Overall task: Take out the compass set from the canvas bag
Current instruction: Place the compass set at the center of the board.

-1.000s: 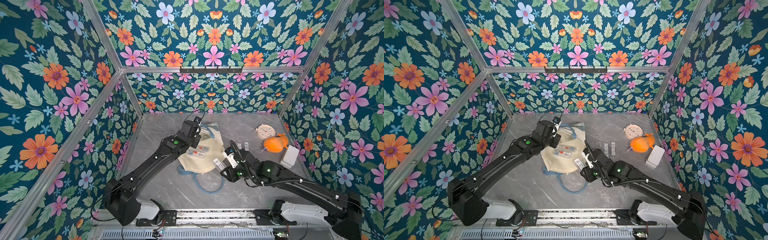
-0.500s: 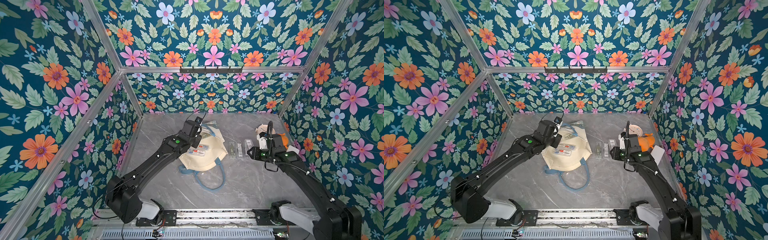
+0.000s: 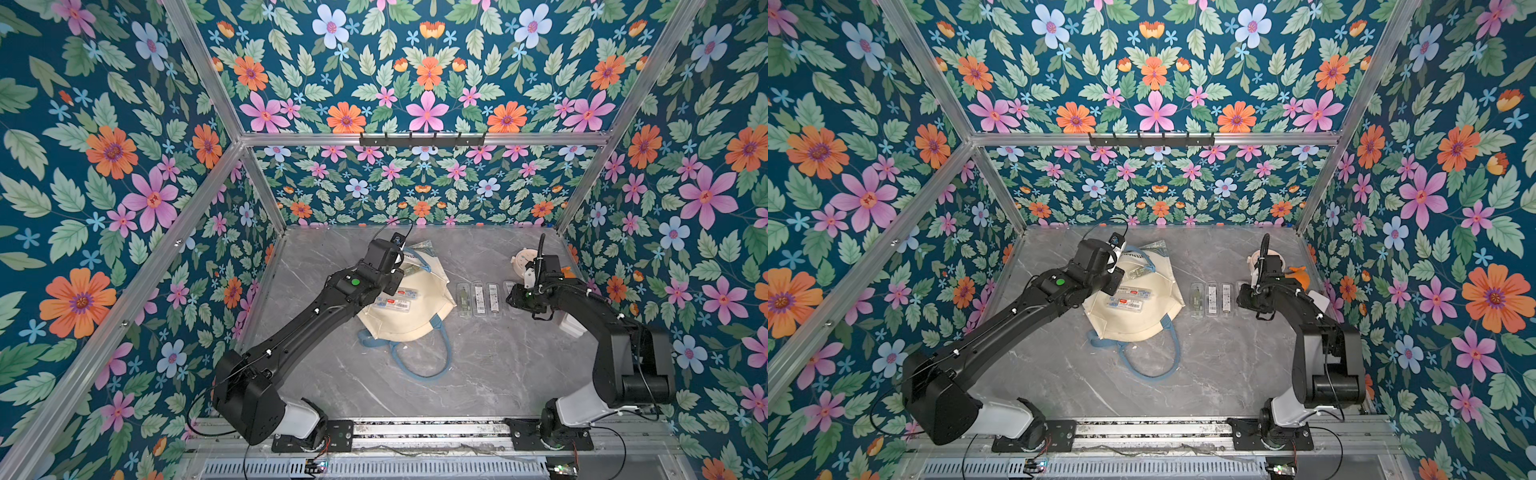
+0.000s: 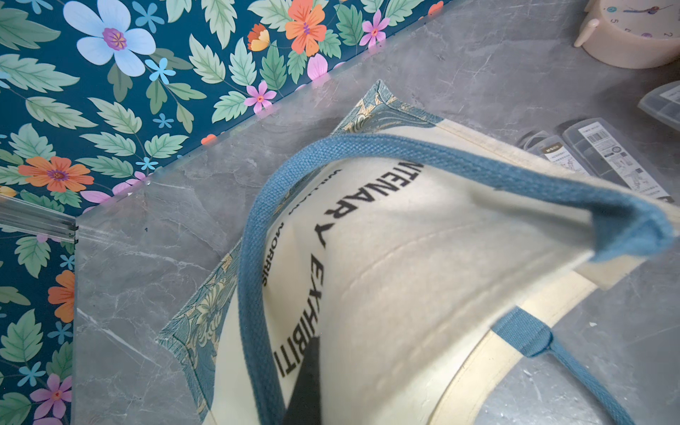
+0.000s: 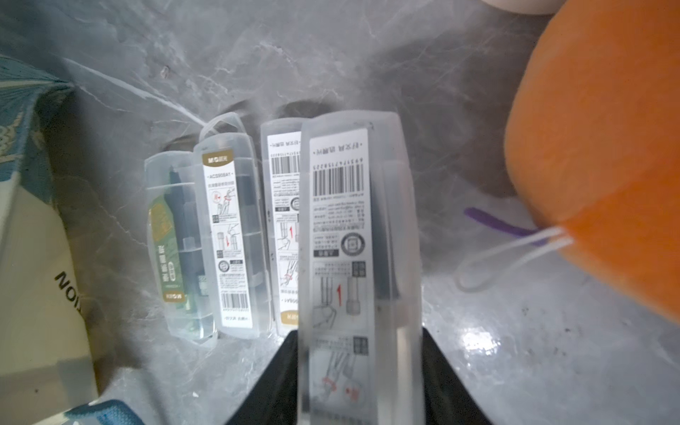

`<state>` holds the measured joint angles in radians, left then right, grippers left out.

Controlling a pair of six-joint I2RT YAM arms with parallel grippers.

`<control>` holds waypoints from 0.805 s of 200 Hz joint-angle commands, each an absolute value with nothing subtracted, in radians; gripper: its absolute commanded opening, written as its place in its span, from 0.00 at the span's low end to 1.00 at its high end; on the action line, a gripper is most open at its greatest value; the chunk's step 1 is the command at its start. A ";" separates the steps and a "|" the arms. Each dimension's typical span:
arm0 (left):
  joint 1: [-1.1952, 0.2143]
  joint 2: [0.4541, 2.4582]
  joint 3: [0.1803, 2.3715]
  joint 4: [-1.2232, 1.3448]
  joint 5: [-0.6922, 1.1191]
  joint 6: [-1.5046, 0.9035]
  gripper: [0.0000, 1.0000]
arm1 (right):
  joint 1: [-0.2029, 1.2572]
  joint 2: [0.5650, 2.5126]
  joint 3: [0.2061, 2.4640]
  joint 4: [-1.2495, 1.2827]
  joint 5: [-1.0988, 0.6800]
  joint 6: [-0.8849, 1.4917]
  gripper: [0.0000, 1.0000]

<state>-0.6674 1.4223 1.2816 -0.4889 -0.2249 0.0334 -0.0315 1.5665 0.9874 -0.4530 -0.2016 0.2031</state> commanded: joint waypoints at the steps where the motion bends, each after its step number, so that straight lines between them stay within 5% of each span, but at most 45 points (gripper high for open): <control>1: -0.667 1.414 1.285 -0.485 -0.219 0.037 0.00 | -0.034 1.598 0.997 -0.424 -0.209 0.181 0.17; 161: -0.667 1.428 1.304 -0.479 -0.193 0.032 0.00 | -0.064 1.762 1.053 -0.443 -0.253 0.207 0.36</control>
<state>-0.6670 1.4353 1.2968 -0.4938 -0.2047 0.0330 -0.0624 1.7550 1.0500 -0.4229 -0.2535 0.2005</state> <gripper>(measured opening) 0.062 0.448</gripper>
